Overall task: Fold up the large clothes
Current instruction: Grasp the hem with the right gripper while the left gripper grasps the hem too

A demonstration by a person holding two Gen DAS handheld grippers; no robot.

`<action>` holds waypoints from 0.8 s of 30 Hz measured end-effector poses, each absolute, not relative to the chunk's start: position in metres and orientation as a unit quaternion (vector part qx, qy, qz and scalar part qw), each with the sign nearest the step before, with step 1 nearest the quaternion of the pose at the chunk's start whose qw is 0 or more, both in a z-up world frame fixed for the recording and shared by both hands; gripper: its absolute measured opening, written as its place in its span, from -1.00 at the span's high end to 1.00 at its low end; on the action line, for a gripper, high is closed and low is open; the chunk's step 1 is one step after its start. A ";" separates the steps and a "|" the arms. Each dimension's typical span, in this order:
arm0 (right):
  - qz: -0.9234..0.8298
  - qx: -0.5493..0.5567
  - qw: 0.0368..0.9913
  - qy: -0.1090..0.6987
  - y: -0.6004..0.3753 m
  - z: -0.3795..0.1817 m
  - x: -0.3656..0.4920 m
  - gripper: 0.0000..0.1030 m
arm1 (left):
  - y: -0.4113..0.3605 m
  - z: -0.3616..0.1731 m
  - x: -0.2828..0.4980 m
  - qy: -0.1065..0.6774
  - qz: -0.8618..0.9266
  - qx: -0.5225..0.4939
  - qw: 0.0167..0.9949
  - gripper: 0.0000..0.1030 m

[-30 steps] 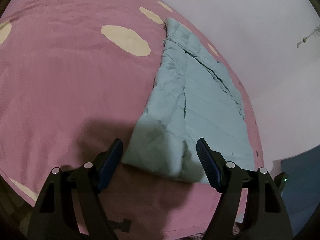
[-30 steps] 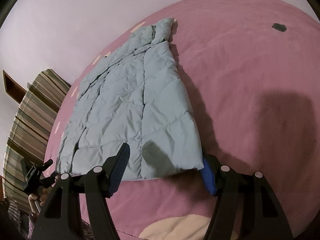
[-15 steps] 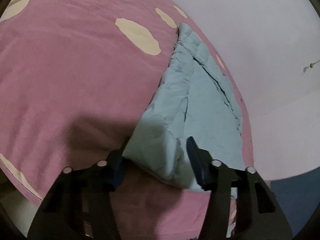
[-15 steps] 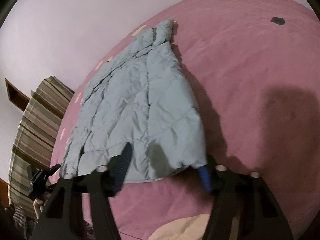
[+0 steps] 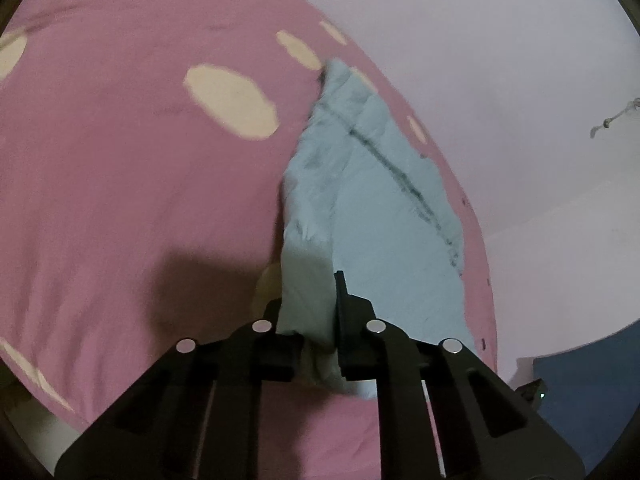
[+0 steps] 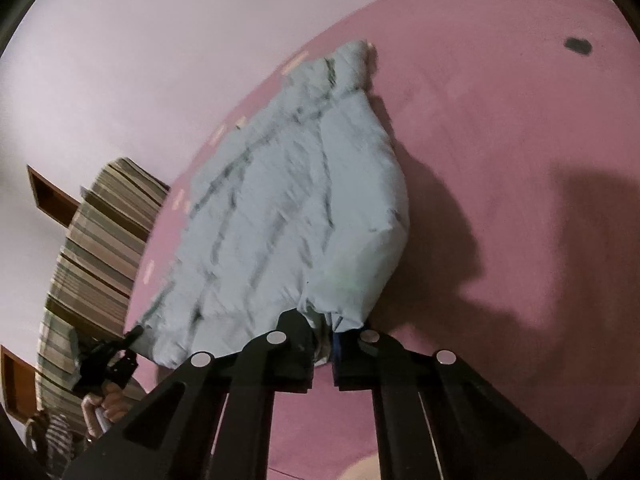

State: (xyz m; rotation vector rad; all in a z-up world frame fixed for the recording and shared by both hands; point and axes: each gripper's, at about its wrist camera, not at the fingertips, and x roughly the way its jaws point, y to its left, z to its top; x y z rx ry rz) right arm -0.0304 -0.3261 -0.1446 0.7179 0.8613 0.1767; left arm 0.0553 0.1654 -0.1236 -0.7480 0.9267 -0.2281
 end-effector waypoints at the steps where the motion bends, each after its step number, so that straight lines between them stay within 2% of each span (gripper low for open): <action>1: 0.089 0.343 0.845 0.400 -0.328 -0.138 -0.025 0.90 | 0.165 -0.116 0.061 0.428 -0.110 -0.349 0.826 0.80; 11: 0.118 0.358 0.857 0.352 -0.343 -0.092 0.075 0.90 | 0.151 -0.067 0.156 0.387 -0.120 -0.327 0.854 0.85; 18: 0.110 0.379 0.848 0.353 -0.355 -0.097 0.165 0.90 | 0.139 -0.080 0.253 0.399 -0.096 -0.311 0.857 0.85; 24: 0.086 0.380 0.834 0.390 -0.358 -0.134 0.227 0.90 | 0.127 -0.108 0.304 0.424 -0.080 -0.279 0.858 0.85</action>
